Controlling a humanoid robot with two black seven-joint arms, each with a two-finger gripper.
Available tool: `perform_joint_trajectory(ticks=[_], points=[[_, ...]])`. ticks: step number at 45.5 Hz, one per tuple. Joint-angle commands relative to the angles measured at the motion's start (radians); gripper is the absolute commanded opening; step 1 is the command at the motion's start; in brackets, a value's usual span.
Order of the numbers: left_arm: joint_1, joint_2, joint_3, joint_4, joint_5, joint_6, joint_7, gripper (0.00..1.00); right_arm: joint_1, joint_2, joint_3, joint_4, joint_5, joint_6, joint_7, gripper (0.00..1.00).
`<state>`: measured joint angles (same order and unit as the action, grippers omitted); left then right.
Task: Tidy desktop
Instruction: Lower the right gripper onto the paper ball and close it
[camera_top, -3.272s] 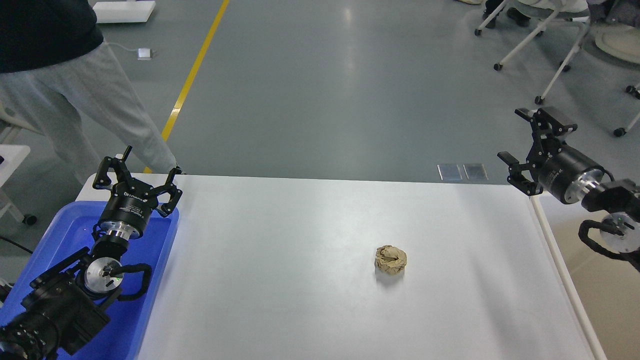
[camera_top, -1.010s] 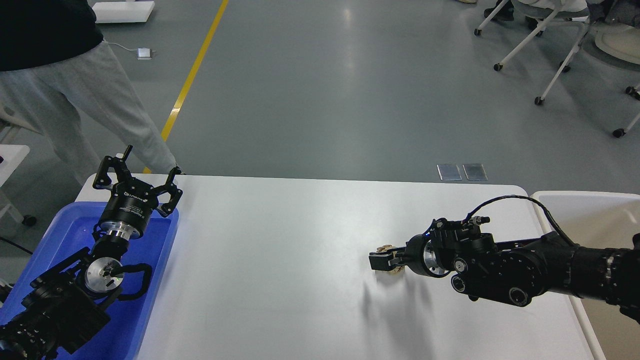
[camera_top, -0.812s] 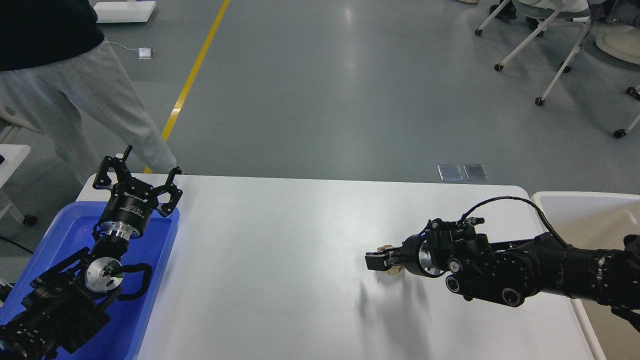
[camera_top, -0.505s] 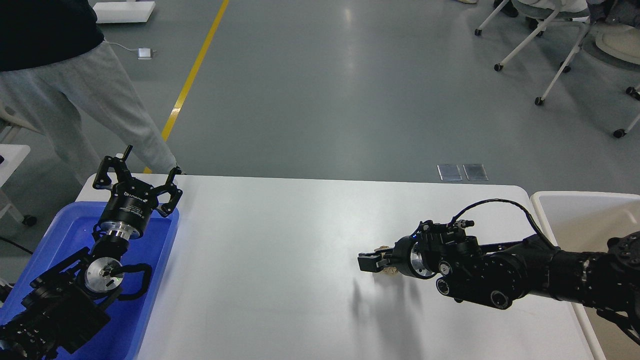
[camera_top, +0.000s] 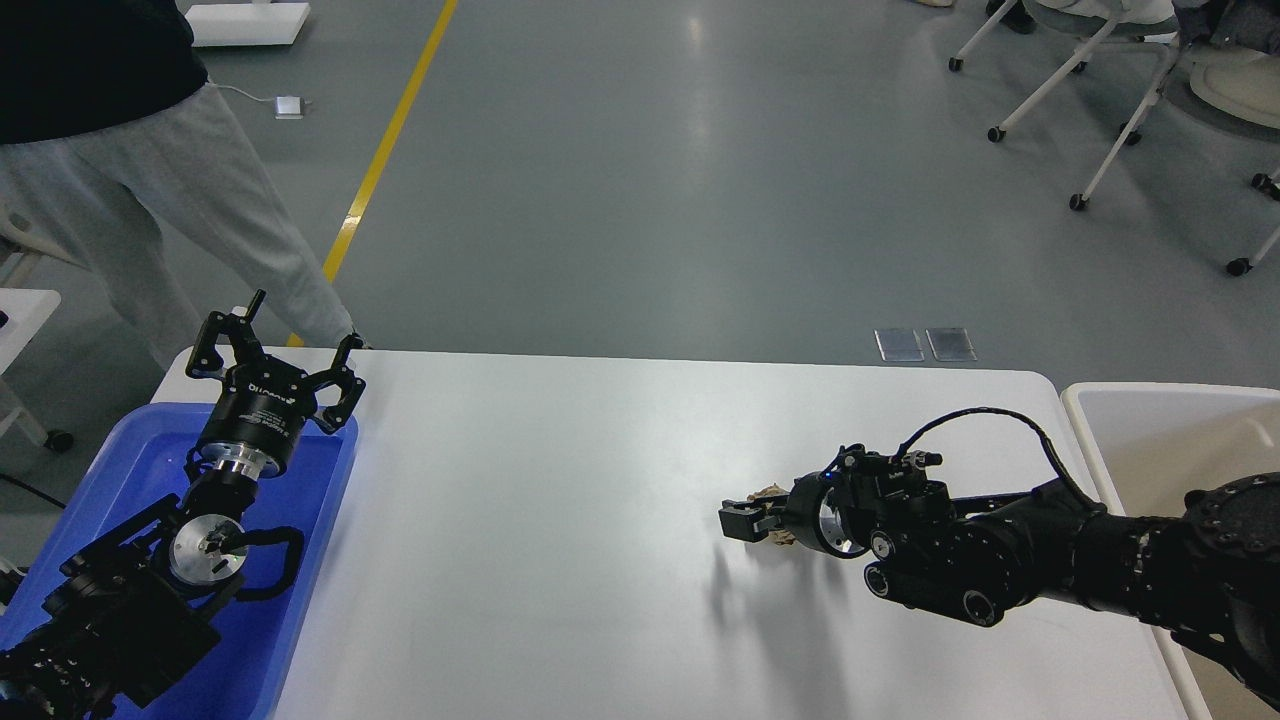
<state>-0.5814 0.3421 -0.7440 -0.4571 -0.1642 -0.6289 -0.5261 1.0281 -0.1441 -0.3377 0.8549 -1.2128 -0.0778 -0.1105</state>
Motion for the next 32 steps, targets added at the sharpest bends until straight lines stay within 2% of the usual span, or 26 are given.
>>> perform_joint_trajectory(ticks=[1,26,32], points=[[0.000,0.000,0.000,0.000,0.000,0.000,0.000,1.00,-0.020,0.006,-0.003,-0.022,-0.021,-0.008,0.011,1.00],[0.000,0.000,0.000,0.000,0.000,0.000,0.000,1.00,-0.056,0.060,-0.044,-0.100,-0.036,-0.077,0.051,1.00],[0.000,0.000,0.000,0.000,0.000,0.000,0.000,1.00,-0.057,0.060,-0.063,-0.120,-0.036,-0.108,0.057,0.93]])
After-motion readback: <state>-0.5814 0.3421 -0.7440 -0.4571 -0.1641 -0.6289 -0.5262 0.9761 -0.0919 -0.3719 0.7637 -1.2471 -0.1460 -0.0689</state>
